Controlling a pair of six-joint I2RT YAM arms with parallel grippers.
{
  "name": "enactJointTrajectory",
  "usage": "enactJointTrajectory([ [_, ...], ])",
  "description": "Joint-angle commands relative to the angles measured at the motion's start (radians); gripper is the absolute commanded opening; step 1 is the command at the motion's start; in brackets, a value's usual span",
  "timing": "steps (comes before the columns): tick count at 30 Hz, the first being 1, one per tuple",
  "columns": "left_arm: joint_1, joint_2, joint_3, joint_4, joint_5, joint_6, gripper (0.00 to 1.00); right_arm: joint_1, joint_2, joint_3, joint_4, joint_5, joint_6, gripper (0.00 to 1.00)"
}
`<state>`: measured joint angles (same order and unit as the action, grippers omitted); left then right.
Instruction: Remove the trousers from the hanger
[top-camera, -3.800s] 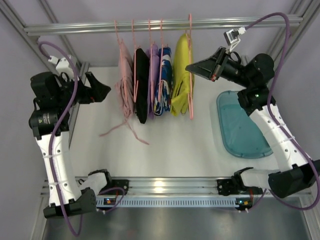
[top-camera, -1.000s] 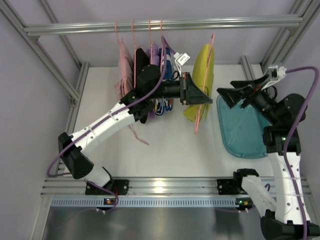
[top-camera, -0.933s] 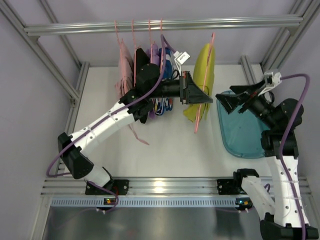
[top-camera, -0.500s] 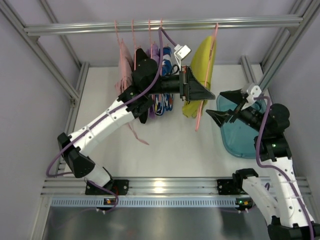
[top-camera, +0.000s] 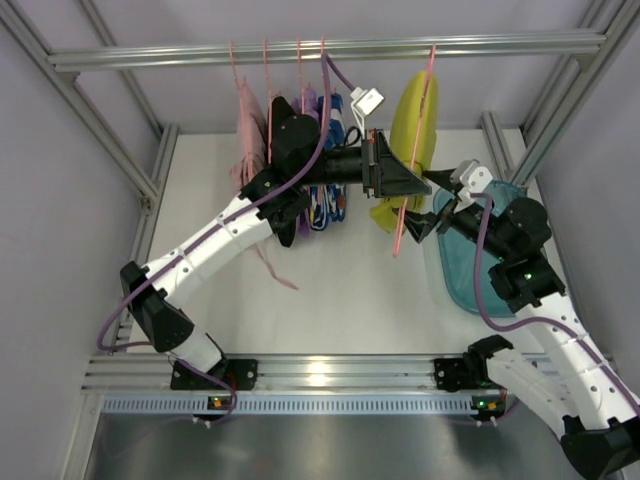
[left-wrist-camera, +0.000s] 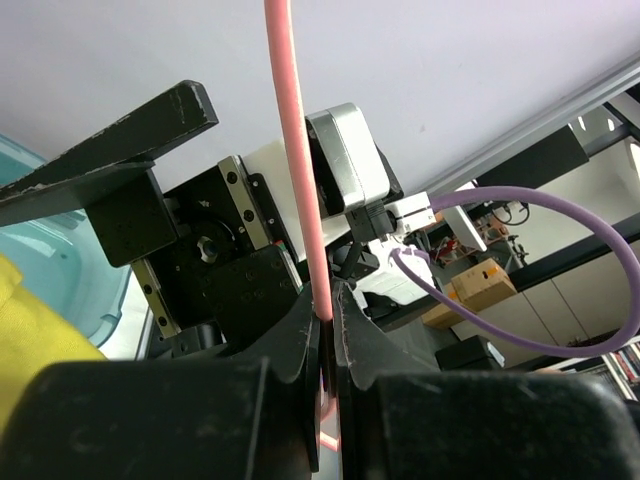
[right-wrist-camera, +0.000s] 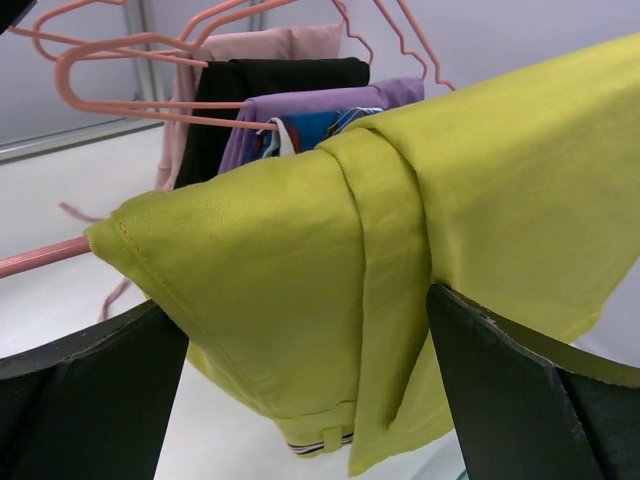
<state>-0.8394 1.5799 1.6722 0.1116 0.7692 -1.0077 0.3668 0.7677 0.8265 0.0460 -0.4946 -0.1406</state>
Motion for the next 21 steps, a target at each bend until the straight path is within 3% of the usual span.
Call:
enactJointTrajectory([
  [1,-0.001,-0.046,0.090,0.247,0.013,0.106,0.00,0.014,-0.002,0.036,0.092,0.065,-0.083,1.00],
  [14,0.002,-0.072,0.047,0.247,0.019,0.109,0.00,-0.037,-0.053,0.046,-0.043,-0.033,-0.122,0.99],
  [21,0.002,-0.080,0.035,0.247,0.019,0.109,0.00,-0.045,-0.039,0.051,-0.028,-0.036,-0.090,0.99],
])
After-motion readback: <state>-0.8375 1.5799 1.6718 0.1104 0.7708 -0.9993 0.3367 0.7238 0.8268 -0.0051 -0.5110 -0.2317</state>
